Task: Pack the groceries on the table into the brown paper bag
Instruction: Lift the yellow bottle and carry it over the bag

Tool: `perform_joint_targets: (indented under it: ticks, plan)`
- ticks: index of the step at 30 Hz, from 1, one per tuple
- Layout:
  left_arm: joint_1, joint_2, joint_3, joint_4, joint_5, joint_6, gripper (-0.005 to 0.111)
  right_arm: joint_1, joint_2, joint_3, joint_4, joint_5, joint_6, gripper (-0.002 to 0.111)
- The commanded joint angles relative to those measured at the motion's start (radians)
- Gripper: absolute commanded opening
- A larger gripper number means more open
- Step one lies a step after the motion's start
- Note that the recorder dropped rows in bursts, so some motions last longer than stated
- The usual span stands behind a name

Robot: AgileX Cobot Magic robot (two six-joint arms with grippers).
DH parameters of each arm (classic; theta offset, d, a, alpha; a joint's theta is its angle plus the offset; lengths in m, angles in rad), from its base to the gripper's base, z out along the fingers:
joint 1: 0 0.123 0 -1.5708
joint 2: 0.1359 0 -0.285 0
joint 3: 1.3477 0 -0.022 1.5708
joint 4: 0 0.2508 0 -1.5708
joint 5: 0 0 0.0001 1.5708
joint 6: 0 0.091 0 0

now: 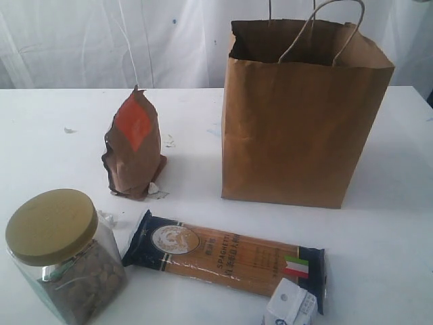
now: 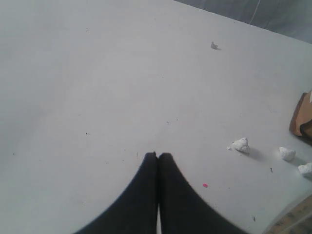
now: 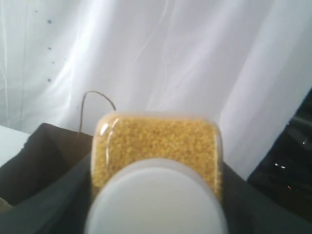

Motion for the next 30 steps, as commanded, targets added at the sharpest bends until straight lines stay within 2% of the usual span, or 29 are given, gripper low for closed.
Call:
perform_joint_targets:
  ticks: [1, 5, 8, 10, 15, 21, 25, 30]
  plan:
    - [-0.004, -0.006, 0.004, 0.001, -0.004, -0.001, 0.000, -0.026, 0.048, -0.034, -0.069, -0.074, 0.028, 0.007]
    - [-0.004, -0.006, 0.004, 0.001, -0.004, -0.001, 0.000, -0.071, 0.069, -0.034, -0.090, -0.149, 0.049, 0.007]
    - [-0.004, -0.006, 0.004, 0.001, -0.004, -0.001, 0.000, -0.158, 0.107, -0.034, -0.170, -0.206, 0.057, 0.007]
    - [-0.004, -0.006, 0.004, 0.001, -0.004, -0.001, 0.000, -0.235, 0.142, -0.034, -0.153, -0.227, 0.107, 0.007]
    - [-0.004, -0.006, 0.004, 0.001, -0.004, -0.001, 0.000, -0.398, 0.212, -0.034, 0.090, -0.371, 0.113, 0.007]
    - [-0.004, -0.006, 0.004, 0.001, -0.004, -0.001, 0.000, -0.510, 0.266, -0.034, 0.458, -0.465, -0.182, 0.007]
    - [-0.004, -0.006, 0.004, 0.001, -0.004, -0.001, 0.000, -0.523, 0.296, -0.034, 0.624, -0.493, -0.375, 0.007]
    - [-0.004, -0.006, 0.004, 0.001, -0.004, -0.001, 0.000, -0.523, 0.315, -0.034, 0.667, -0.569, -0.404, 0.007]
